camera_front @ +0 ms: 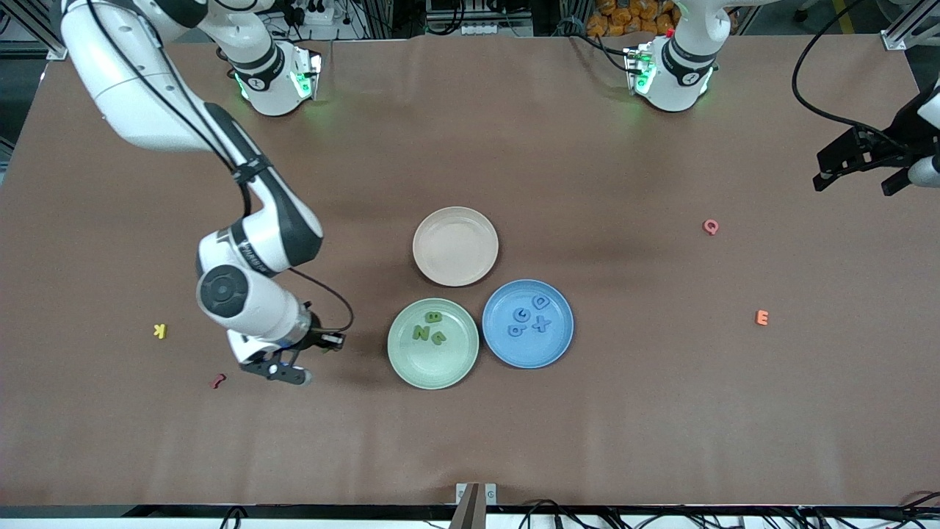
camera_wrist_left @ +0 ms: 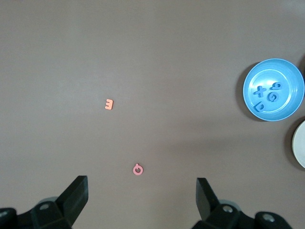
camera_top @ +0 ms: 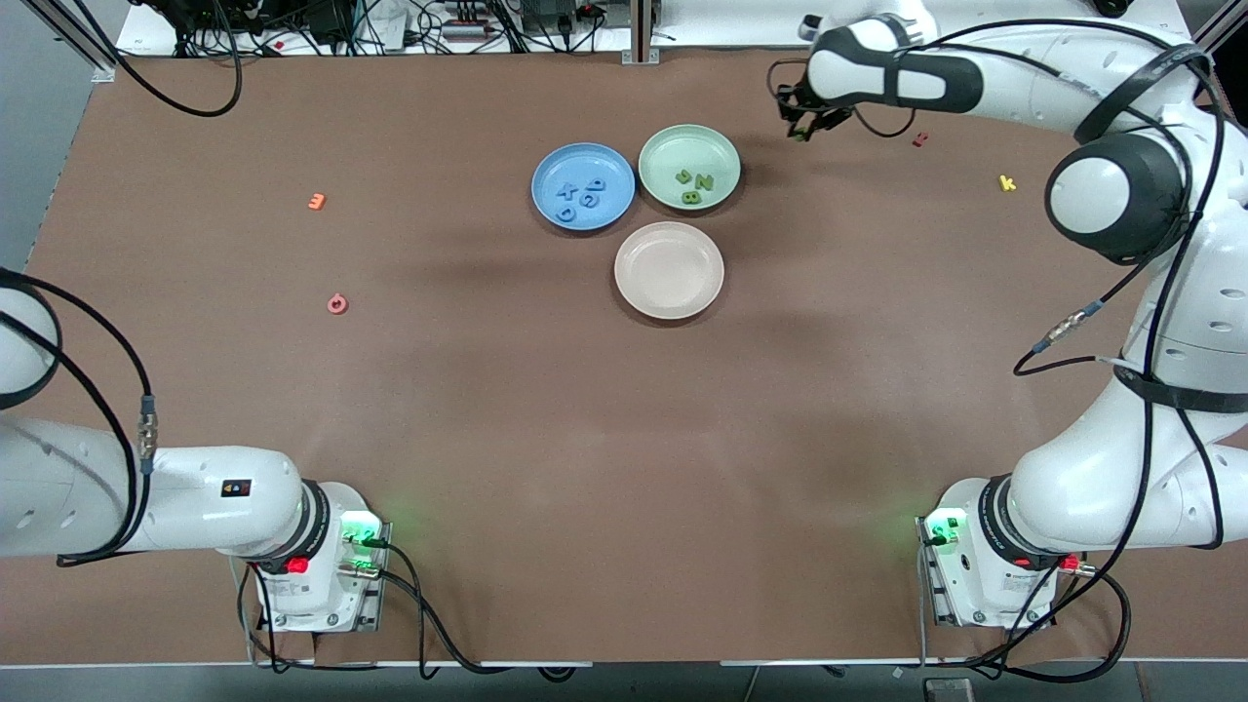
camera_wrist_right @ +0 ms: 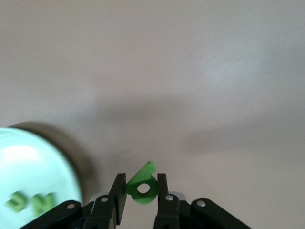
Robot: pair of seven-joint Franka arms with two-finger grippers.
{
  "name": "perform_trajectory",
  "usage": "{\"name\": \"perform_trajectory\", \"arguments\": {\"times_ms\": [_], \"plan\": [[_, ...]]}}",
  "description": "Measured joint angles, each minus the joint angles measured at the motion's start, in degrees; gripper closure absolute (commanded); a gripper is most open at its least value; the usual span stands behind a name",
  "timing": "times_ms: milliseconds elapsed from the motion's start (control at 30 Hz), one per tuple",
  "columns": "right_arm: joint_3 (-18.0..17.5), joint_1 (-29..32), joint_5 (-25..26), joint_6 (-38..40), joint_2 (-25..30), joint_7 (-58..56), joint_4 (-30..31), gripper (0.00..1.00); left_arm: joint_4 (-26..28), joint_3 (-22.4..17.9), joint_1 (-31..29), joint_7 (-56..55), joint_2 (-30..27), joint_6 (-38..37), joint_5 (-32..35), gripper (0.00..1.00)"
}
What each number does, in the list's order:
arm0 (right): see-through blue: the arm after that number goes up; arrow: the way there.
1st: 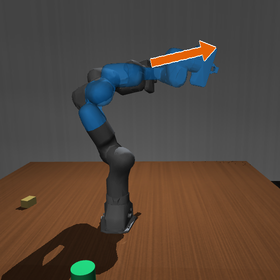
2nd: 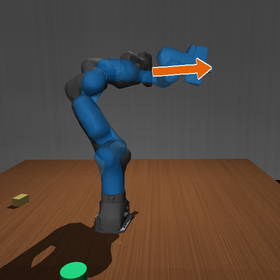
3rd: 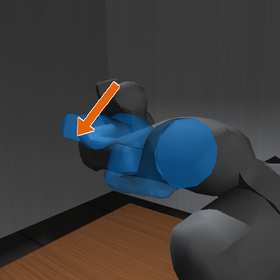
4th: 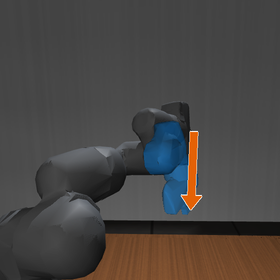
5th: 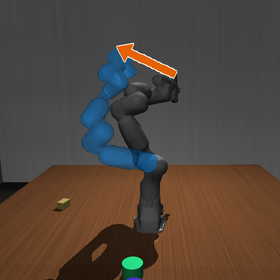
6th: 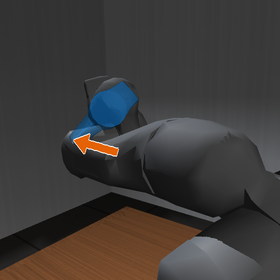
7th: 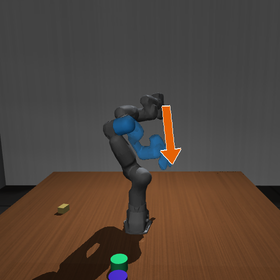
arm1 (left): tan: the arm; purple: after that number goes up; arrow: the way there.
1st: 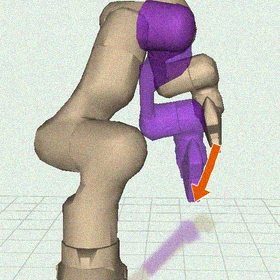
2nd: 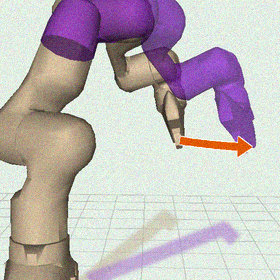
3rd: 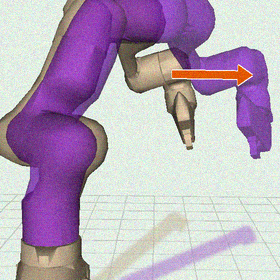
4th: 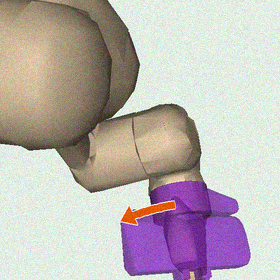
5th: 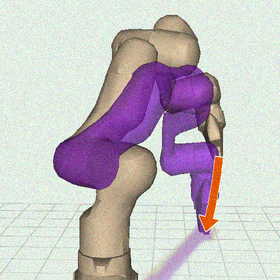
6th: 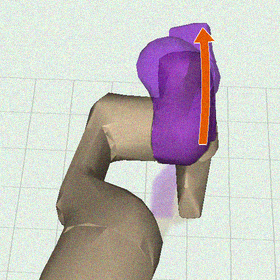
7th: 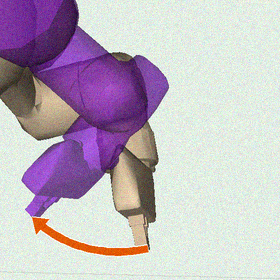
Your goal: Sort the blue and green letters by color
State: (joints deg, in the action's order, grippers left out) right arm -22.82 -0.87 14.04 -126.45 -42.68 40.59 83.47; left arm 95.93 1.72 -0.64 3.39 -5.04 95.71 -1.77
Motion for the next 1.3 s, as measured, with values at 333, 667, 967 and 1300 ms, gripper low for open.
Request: {"name": "perform_trajectory", "arguments": {"times_ms": [333,667,967,1300], "plan": [[0.07,-5.72,0.00,-0.07,-0.18,10.04,-0.31,1.00,-0.63,0.21,0.18,0.00,1.80,0.00,0.67,0.00],[0.17,-9.54,0.00,-0.62,-2.10,16.16,-2.03,1.00,-1.06,0.33,0.42,0.00,3.14,-0.02,0.86,0.00],[0.43,-12.03,0.00,-4.06,-4.43,19.02,-2.73,1.00,-1.36,0.68,0.28,0.00,3.91,-0.02,0.92,0.00],[0.98,-13.69,0.00,-4.48,-6.17,20.34,-4.30,0.88,-1.50,0.90,0.87,0.00,3.91,-0.02,1.01,0.00]]}}
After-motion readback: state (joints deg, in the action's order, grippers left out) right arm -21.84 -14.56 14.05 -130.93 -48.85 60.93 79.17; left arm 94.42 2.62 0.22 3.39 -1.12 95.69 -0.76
